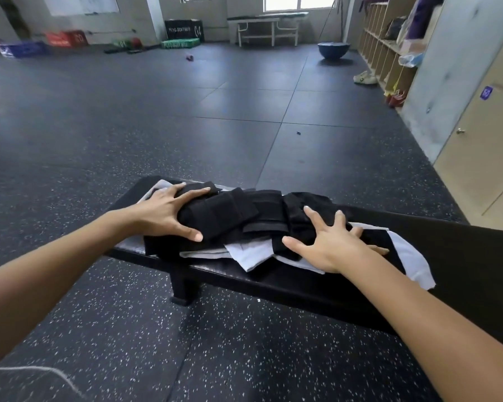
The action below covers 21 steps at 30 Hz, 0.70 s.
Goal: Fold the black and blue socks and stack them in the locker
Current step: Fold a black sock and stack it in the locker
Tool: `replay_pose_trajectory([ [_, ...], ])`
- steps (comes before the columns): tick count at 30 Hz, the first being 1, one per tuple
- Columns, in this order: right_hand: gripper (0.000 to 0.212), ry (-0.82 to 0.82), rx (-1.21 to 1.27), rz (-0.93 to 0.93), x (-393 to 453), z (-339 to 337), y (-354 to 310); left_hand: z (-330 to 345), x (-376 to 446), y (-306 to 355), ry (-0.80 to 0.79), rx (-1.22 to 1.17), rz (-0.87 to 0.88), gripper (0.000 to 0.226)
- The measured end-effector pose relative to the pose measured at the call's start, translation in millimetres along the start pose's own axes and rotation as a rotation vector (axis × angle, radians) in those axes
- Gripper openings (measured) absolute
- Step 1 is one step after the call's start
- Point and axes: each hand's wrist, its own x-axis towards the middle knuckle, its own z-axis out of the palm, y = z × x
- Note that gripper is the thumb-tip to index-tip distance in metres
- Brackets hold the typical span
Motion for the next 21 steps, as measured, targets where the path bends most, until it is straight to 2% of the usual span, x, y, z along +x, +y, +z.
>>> replay_pose_trajectory([
  [12, 0.089, 0.002, -0.033, 0.045, 5, 7, 14, 5, -2, 13, -0.031, -0.037, 0.015, 0.115],
  [21, 0.087, 0.025, -0.040, 0.055, -4, 3, 61, 17, 0, 54, -0.019, -0.058, 0.046, 0.115],
])
